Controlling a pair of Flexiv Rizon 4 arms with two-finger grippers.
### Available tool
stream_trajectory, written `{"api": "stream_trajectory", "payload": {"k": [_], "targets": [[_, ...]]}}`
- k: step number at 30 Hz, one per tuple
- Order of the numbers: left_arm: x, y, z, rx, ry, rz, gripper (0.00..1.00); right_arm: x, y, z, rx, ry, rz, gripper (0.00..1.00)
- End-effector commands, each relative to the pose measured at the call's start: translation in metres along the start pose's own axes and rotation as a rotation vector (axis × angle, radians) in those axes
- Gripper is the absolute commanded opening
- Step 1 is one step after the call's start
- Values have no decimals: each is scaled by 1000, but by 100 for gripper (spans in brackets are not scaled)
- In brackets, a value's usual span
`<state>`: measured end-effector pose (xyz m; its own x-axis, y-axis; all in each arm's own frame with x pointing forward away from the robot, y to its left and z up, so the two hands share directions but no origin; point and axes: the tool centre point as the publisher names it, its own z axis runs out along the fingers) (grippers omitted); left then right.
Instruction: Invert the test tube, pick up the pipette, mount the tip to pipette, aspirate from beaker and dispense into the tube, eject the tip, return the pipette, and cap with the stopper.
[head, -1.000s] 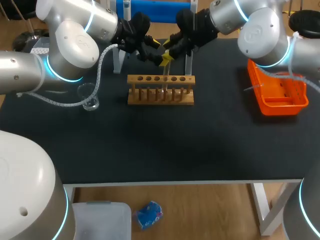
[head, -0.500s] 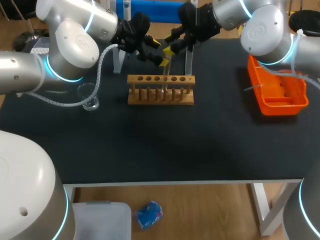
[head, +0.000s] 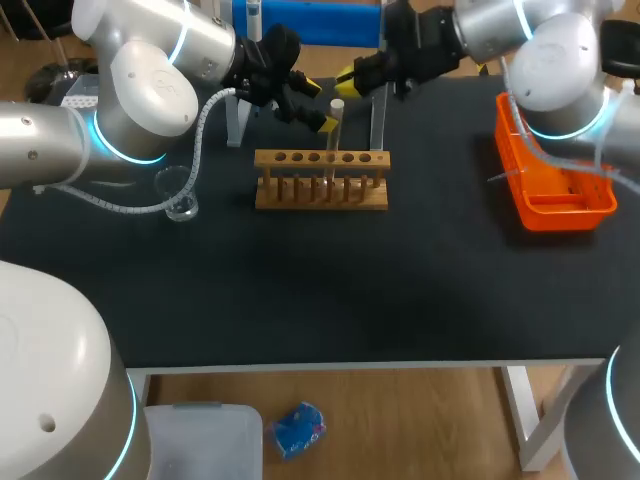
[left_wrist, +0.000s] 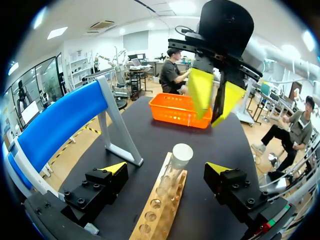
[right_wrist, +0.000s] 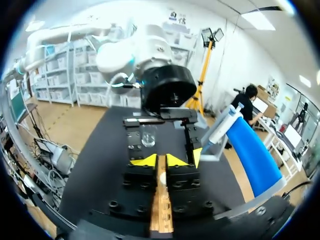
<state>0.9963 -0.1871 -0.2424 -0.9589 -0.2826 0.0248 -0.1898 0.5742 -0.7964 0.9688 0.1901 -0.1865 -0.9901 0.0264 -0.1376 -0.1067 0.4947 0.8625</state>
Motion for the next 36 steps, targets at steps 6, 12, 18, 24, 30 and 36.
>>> {"api": "stream_trajectory", "payload": {"k": [6, 12, 18, 24, 30, 36], "targets": [[0, 0, 0, 0, -1, 0, 100, -4, -7, -5, -162, 50, -2, 0], [0, 0, 0, 0, -1, 0, 100, -4, -7, -5, -162, 50, -2, 0], [0, 0, 0, 0, -1, 0, 100, -4, -7, -5, -162, 50, -2, 0], [0, 0, 0, 0, -1, 0, 100, -4, -7, -5, -162, 50, -2, 0], [0, 2, -2, 6, 10, -2, 100, -4, -7, -5, -162, 50, -2, 0], [2, 5, -7, 27, 48, 9, 100, -4, -7, -5, -162, 50, -2, 0]]}}
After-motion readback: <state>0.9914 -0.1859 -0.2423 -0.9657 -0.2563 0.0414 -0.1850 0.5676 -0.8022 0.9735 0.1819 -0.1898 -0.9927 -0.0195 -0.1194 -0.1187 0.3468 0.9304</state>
